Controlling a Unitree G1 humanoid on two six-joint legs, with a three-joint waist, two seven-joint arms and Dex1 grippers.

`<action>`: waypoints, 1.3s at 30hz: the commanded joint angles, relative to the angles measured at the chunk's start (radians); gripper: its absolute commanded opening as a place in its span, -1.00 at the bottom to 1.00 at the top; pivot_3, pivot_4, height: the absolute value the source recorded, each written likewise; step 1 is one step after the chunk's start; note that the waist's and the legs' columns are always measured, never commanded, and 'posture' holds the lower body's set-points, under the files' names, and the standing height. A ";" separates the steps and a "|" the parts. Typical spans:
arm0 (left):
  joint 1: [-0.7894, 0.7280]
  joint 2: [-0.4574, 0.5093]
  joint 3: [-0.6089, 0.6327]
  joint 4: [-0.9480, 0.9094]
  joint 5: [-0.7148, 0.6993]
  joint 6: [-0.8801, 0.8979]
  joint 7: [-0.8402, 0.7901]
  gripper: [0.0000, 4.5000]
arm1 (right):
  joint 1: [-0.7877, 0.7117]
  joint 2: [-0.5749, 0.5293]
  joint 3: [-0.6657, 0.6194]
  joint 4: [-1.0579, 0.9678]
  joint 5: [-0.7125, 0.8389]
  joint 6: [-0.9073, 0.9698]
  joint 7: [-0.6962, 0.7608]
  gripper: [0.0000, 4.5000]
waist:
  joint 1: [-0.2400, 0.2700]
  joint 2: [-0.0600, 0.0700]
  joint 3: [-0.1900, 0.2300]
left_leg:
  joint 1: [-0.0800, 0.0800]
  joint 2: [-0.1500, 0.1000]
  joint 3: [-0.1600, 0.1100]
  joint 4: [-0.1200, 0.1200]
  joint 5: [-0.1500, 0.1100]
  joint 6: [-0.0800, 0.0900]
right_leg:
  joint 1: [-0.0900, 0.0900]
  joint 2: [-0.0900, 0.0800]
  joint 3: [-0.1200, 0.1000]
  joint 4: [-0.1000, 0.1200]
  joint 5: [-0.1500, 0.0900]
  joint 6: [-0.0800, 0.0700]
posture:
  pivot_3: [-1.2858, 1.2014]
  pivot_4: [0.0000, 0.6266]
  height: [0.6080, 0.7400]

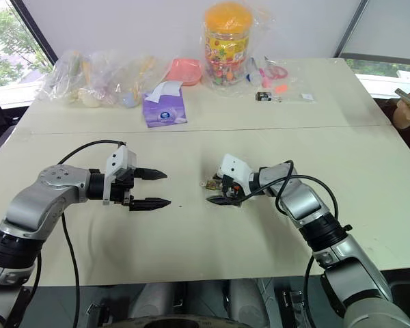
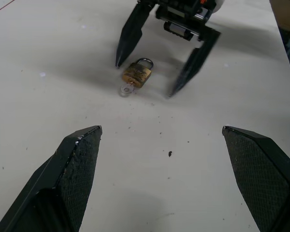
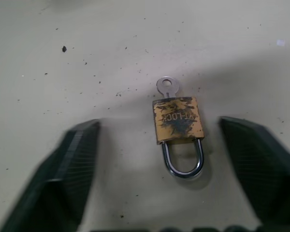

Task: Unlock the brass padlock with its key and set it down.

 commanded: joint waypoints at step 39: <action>-0.327 -0.182 0.118 0.228 -0.305 0.323 0.009 -0.62 | 0.043 -0.077 -0.128 -0.285 -0.542 -0.869 -0.447 -0.69 | -0.017 -0.001 0.000 | 0.000 -0.001 0.000 0.001 0.000 -0.001 | 0.000 0.000 0.001 0.001 0.000 0.001 | 0.03 -0.52 0.96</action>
